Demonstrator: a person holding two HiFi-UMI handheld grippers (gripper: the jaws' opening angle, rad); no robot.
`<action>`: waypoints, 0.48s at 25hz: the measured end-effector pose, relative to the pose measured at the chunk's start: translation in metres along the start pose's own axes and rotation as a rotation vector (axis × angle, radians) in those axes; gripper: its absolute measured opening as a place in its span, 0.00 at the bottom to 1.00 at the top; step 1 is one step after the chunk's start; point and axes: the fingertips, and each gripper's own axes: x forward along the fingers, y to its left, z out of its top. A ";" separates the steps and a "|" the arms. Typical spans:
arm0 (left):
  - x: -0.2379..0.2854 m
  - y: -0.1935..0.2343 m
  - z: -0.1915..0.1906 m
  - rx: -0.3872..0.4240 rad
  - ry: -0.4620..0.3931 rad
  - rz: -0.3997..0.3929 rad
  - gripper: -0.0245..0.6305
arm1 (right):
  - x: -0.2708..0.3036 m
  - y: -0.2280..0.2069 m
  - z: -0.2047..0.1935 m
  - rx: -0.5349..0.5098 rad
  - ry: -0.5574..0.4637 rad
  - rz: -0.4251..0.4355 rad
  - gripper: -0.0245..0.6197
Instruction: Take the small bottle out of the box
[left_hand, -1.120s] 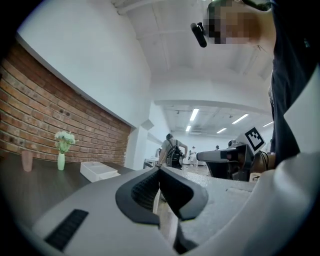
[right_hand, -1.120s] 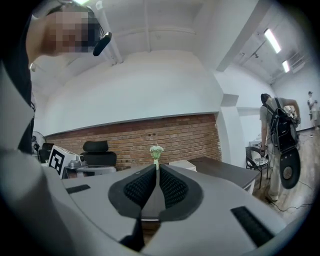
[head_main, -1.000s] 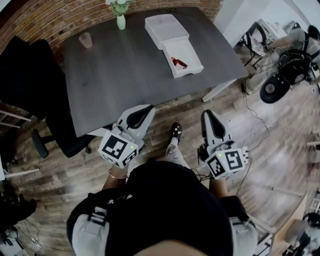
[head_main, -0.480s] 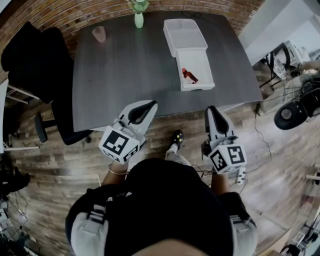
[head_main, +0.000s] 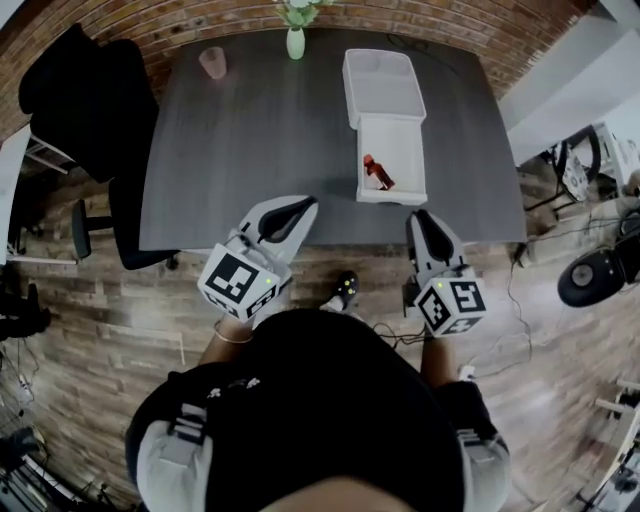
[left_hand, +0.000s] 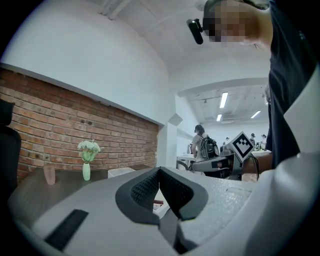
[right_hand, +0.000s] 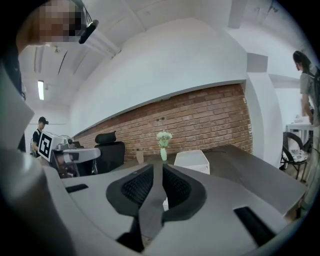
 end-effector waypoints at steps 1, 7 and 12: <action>0.005 0.001 0.000 -0.001 0.001 0.008 0.04 | 0.005 -0.006 -0.002 -0.006 0.015 0.008 0.13; 0.033 -0.002 -0.002 -0.003 -0.006 0.051 0.04 | 0.028 -0.033 -0.012 0.014 0.081 0.097 0.15; 0.048 -0.002 -0.004 -0.003 -0.009 0.089 0.04 | 0.050 -0.044 -0.025 -0.025 0.170 0.173 0.20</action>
